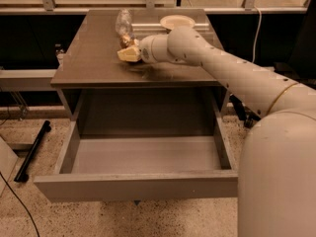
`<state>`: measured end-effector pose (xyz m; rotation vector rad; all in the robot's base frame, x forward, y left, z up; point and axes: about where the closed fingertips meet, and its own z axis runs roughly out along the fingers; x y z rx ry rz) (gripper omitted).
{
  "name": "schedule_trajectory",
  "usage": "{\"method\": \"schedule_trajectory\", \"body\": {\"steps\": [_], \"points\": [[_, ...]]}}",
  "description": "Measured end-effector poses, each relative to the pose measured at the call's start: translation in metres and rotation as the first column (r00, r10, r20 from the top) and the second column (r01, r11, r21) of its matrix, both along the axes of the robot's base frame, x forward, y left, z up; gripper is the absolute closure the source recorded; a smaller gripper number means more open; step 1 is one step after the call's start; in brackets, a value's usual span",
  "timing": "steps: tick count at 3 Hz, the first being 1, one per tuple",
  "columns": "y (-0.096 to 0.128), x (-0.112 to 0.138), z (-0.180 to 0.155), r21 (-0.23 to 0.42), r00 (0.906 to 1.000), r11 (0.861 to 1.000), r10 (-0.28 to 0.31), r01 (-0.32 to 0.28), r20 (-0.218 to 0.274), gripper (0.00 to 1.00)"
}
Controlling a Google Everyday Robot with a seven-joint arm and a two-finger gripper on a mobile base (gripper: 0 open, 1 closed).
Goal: Place orange can into top drawer
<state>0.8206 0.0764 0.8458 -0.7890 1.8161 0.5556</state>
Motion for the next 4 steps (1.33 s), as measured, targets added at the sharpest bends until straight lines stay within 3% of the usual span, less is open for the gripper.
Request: {"method": "schedule_trajectory", "body": {"steps": [1,2,3,4], "points": [[-0.009,-0.013,0.016,-0.008,0.9993,1.000,0.003,-0.003,0.037,0.84],[-0.019,-0.043,0.029,-0.008,0.9967,0.999,0.042,-0.041,0.069,1.00],[-0.027,-0.092,0.017,0.007,0.9902,0.992,0.126,-0.126,0.061,1.00],[-0.039,-0.161,0.012,0.035,0.9767,0.977,0.208,-0.210,0.053,1.00]]}}
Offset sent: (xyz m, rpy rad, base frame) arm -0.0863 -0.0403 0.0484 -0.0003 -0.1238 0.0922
